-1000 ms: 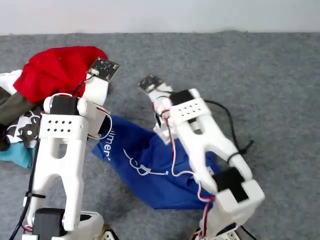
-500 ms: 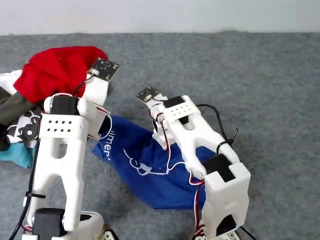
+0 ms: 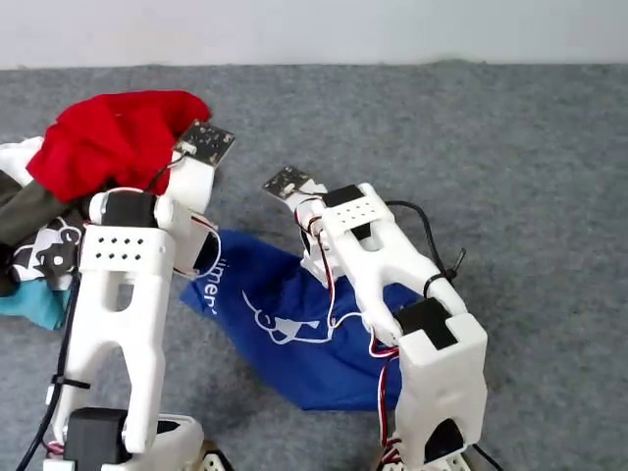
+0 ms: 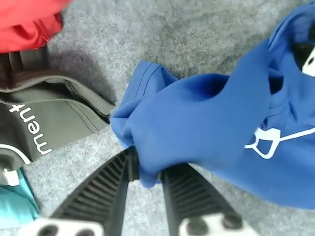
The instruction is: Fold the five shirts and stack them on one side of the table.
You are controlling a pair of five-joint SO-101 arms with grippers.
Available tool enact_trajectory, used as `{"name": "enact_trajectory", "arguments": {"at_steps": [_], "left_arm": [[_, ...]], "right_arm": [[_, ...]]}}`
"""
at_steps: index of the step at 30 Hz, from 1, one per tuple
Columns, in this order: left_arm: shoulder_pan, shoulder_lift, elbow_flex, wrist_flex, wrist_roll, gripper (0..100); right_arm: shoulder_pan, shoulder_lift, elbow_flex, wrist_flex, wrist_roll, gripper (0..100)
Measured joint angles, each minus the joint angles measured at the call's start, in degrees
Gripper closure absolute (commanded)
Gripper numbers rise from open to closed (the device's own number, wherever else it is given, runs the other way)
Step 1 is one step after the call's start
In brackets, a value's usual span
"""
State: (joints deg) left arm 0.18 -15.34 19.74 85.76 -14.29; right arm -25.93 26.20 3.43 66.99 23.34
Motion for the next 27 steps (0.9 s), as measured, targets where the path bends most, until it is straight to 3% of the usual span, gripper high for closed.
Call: {"name": "enact_trajectory", "arguments": {"at_steps": [10,18,27], "left_arm": [[0.00,0.00,0.35,-0.09,0.09,98],[0.00,0.00,0.35,-0.62,0.00,98],[1.67,0.00,-6.15,-3.60,0.18,98]], "right_arm": [[3.52,-6.24,-9.93,12.57,1.05,98.8],[9.49,-20.57,-16.79,26.20,1.14,98.8],[10.02,-43.78,-18.46,31.21,1.23,98.8]]}}
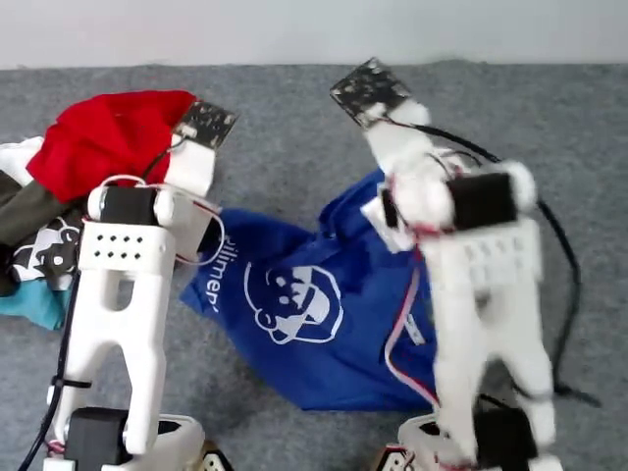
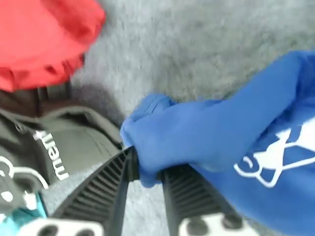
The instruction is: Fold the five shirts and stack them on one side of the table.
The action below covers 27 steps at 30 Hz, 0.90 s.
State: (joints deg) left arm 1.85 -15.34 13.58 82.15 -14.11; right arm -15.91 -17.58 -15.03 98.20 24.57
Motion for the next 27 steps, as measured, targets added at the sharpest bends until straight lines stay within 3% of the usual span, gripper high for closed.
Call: {"name": "enact_trajectory", "arguments": {"at_steps": [10,18,22,27], "left_arm": [[7.47,0.00,-17.23,6.42,-0.18,98],[8.18,0.00,-24.70,12.84,-0.18,98],[8.18,0.00,-25.05,16.09,-0.18,98],[8.35,-0.97,-25.76,17.23,-0.18,98]], "right_arm": [[12.04,-20.84,-0.09,0.00,-1.76,98.8],[14.15,-35.78,-0.70,-2.20,-1.93,98.9],[16.18,-37.45,-6.51,-2.99,-1.93,98.9],[25.41,-36.22,-19.25,-2.99,-1.93,98.9]]}}
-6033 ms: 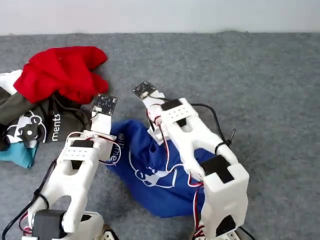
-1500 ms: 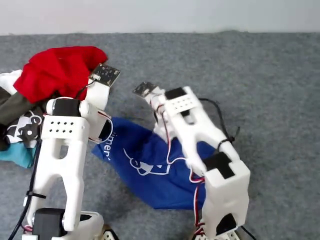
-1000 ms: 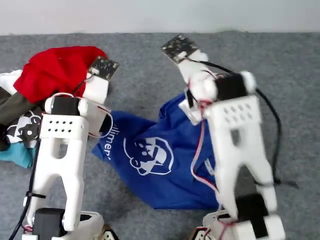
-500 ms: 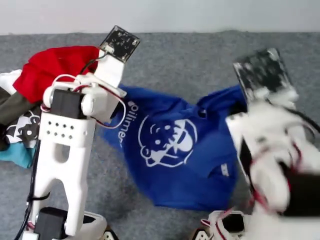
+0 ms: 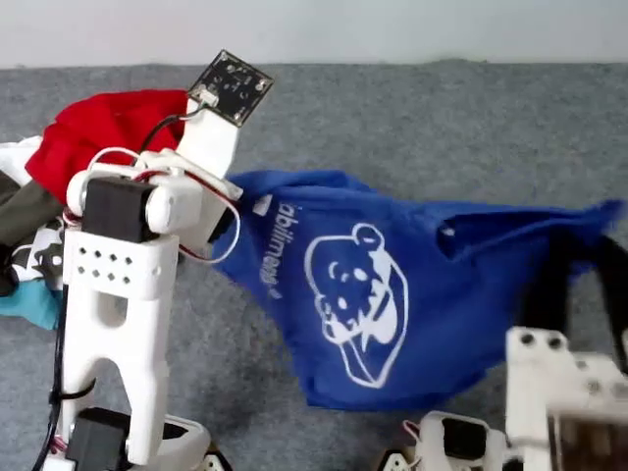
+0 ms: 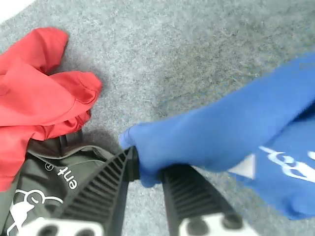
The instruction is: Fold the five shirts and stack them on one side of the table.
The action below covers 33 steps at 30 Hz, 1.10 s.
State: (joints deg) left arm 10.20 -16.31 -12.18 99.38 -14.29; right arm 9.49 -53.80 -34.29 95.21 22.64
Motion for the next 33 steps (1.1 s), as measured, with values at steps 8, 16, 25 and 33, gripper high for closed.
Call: {"name": "enact_trajectory", "arguments": {"at_steps": [8,16,25,33], "left_arm": [[3.60,-15.30,0.00,0.00,0.00,98],[8.70,-25.85,-0.09,0.00,0.00,98],[9.32,-26.11,7.21,0.00,0.00,98],[7.74,-25.58,31.12,-14.07,0.00,98]], "right_arm": [[7.21,1.67,-7.56,0.00,0.00,98.9],[7.47,1.67,-15.38,0.00,0.00,98.9],[7.47,2.99,-13.80,4.66,0.00,98.9],[3.69,14.33,6.42,2.64,-0.09,98.8]]}}
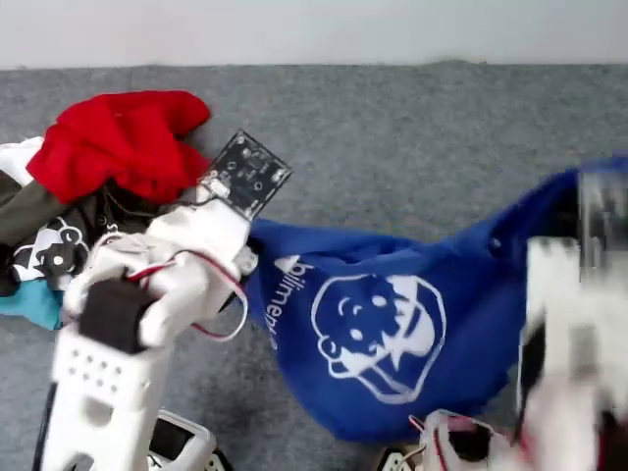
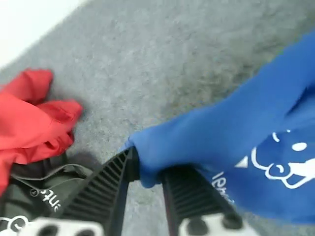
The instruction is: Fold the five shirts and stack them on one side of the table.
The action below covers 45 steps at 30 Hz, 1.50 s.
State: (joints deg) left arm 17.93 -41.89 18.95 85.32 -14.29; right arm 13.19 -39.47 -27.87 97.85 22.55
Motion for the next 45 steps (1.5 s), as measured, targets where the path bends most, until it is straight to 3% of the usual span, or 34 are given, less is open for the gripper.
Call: {"name": "enact_trajectory", "arguments": {"at_steps": [6,11,16,20,26,30,35,40,45], "left_arm": [[-7.47,0.00,13.10,-19.16,0.00,98],[-9.32,3.16,20.04,-33.05,0.00,98],[-9.85,17.93,20.13,-47.47,0.00,98],[-10.55,36.92,10.81,-50.37,0.18,98],[-14.24,63.56,-15.03,-40.18,5.36,98],[-14.68,76.48,-33.32,-27.69,5.71,98],[-14.68,86.07,-54.15,-11.34,5.98,83],[-14.68,91.08,-72.00,2.90,1.85,83],[-15.30,91.69,-84.57,13.01,0.18,83]], "right_arm": [[-8.26,13.89,15.74,-15.91,0.00,98.8],[-10.73,29.19,18.90,-29.71,0.00,98.8],[-10.99,46.24,15.12,-42.11,-0.18,98.8],[-10.99,60.13,5.89,-48.70,-0.09,98.8],[-10.99,80.53,-14.33,-50.37,-0.09,97.7],[-10.99,93.63,-28.57,-45.71,-0.09,85.8],[-10.99,104.44,-45.89,-32.35,-0.09,76.6],[-10.99,105.23,-62.95,-15.56,-0.09,75.9],[-10.99,97.58,-64.70,1.14,-0.09,77.2]]}}
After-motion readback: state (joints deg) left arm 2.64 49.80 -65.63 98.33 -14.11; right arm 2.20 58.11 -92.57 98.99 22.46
